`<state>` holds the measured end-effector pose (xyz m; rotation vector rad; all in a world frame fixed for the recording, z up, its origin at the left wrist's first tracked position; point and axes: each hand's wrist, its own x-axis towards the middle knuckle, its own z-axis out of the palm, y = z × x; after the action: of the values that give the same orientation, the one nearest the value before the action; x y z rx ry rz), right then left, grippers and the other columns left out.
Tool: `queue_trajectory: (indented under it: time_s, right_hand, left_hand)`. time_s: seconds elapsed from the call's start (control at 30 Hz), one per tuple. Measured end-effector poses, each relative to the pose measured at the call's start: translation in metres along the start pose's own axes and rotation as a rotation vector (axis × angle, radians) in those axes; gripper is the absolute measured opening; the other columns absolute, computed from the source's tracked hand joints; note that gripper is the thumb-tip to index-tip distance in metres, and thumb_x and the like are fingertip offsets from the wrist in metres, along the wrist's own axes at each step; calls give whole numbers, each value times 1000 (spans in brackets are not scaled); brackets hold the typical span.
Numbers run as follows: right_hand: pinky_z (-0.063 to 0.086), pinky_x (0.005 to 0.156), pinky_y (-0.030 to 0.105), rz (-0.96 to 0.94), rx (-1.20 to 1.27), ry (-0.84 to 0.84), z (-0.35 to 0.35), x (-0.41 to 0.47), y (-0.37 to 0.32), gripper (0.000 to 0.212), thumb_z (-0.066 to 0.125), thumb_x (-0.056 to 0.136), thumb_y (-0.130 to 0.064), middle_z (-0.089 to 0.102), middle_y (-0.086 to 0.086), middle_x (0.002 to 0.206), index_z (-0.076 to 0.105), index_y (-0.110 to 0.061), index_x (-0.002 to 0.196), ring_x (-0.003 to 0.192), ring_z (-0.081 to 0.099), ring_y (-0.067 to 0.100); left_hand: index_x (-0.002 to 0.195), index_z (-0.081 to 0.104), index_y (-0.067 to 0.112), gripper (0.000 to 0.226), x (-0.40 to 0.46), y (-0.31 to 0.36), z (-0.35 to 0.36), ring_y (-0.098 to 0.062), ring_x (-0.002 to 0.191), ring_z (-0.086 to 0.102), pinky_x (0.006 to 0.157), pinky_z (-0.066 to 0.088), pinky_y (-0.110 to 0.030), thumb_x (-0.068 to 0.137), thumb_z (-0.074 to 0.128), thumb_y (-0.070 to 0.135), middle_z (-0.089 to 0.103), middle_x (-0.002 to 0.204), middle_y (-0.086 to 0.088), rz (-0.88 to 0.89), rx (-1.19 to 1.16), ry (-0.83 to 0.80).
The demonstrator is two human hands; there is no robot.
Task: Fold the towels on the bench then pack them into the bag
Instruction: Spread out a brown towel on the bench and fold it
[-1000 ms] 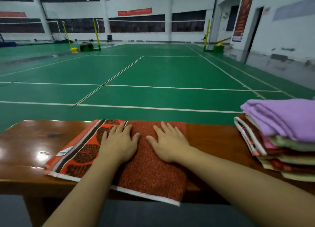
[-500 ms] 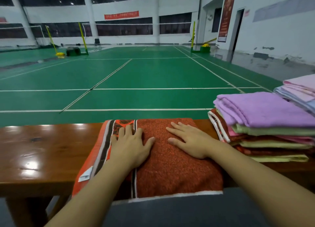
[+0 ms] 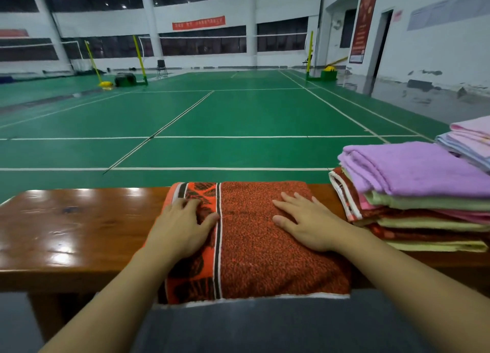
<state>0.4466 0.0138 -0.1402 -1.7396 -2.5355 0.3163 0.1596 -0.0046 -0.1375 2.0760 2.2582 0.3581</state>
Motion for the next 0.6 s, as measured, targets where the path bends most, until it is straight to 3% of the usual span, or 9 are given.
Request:
queue_trajectory:
  time_s: [0.1, 0.23, 0.43, 0.6]
  right_hand:
    - [-1, 126, 44, 10, 8, 13, 2, -3, -2, 103, -6, 69, -82, 4, -9, 169, 14, -39, 160, 156, 1, 15]
    - [0, 126, 44, 18, 2, 27, 2, -3, -4, 103, -7, 68, -82, 5, -10, 169, 15, -40, 160, 156, 2, 14]
    - [2, 127, 45, 50, -11, 39, 1, -2, -4, 68, 19, 98, -68, 7, -9, 169, 20, -39, 159, 156, 4, 14]
    - [5, 126, 49, 120, -1, 63, -1, -6, -8, 68, 23, 100, -68, 7, -6, 170, 23, -36, 160, 156, 4, 19]
  left_hand:
    - [132, 49, -1, 72, 1, -16, -14, -42, 121, 51, 100, 44, -47, 96, 47, 62, 53, 131, -25, -235, 55, 137]
    - [118, 60, 1, 70, 3, -30, -10, -42, 103, 61, 84, 51, -44, 95, 45, 65, 63, 117, -23, -296, 55, 5]
    - [110, 60, 2, 42, -7, -13, -13, -41, 105, 58, 84, 47, -46, 104, 44, 40, 62, 114, -22, -181, 76, 135]
    - [131, 43, 0, 62, -11, -7, -13, -42, 120, 53, 94, 46, -49, 100, 46, 55, 50, 130, -22, -307, 7, 117]
